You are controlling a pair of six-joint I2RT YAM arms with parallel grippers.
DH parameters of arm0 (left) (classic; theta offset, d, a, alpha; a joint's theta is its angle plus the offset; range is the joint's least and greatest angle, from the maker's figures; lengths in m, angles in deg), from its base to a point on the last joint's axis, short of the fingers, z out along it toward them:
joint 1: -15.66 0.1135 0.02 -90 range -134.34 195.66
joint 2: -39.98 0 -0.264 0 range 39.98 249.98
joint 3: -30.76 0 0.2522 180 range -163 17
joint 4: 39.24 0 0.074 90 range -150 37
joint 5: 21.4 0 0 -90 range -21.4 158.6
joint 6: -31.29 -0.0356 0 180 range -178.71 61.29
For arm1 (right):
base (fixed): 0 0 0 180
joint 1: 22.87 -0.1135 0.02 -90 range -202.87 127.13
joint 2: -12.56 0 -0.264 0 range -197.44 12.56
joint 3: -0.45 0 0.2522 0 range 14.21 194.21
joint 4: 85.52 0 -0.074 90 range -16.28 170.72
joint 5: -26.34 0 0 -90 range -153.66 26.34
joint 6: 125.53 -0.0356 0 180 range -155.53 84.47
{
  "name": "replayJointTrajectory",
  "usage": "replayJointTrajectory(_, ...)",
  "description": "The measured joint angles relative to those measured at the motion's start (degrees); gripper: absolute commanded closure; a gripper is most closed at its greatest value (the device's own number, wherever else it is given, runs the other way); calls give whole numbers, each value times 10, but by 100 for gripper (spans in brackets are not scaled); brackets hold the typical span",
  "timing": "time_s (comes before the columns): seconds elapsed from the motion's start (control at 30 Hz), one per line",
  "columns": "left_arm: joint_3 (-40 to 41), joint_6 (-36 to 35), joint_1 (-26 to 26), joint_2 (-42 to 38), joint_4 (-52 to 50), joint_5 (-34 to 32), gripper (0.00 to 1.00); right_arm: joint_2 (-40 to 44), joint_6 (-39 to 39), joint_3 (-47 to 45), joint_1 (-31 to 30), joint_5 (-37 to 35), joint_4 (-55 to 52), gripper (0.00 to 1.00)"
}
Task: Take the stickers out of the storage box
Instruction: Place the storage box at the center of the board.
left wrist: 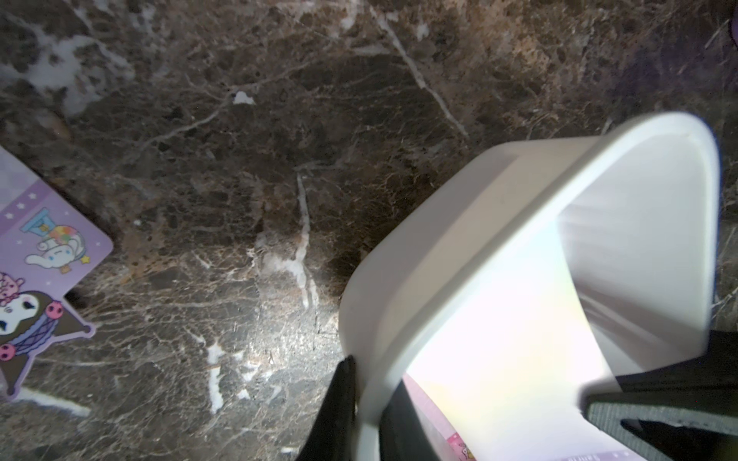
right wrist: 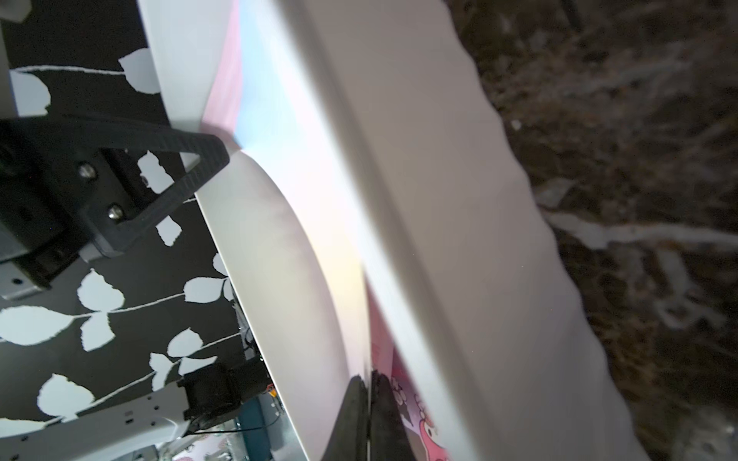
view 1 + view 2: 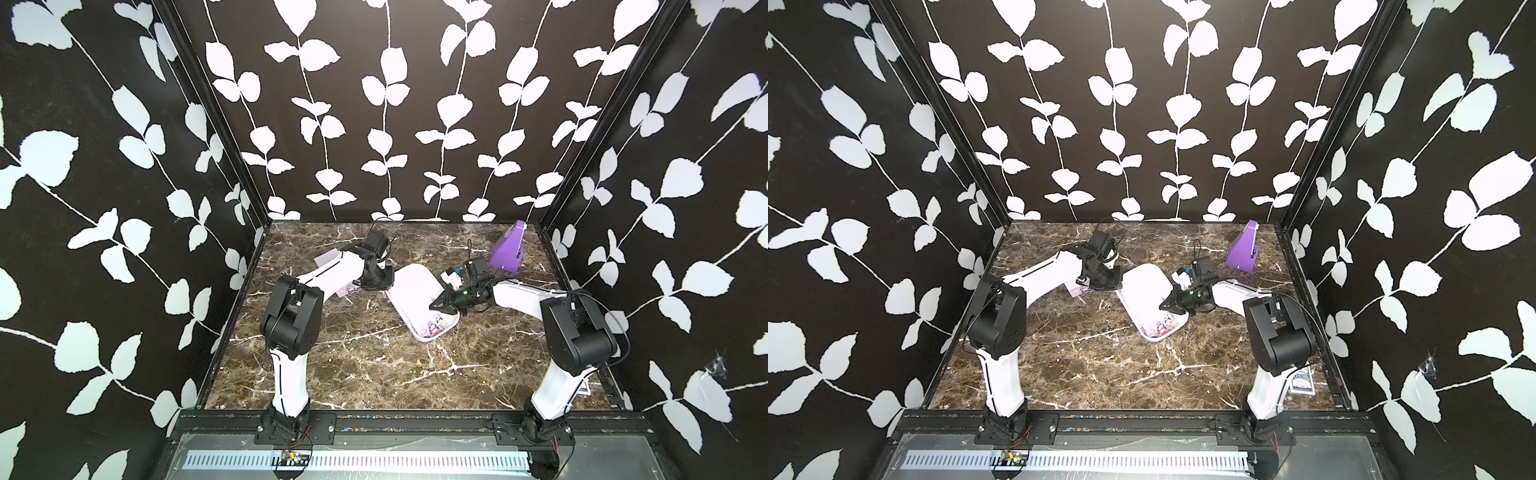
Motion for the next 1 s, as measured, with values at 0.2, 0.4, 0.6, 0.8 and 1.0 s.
replayJointTrajectory(0.2,-5,-1,0,0,-1,1,82,0,-1,0,1,-2,-2,100)
replayJointTrajectory(0.4,-6,0,0,0,0,8,71,0,-3,0,3,3,-4,100)
replayJointTrajectory(0.6,-6,-5,-1,0,-1,16,60,21,-14,0,17,19,-4,100)
replayJointTrajectory(0.8,-7,-14,-1,0,-2,16,46,45,-33,0,46,48,8,100)
replayJointTrajectory(1.0,-8,-15,-1,0,-6,19,42,45,-38,-5,56,66,13,100)
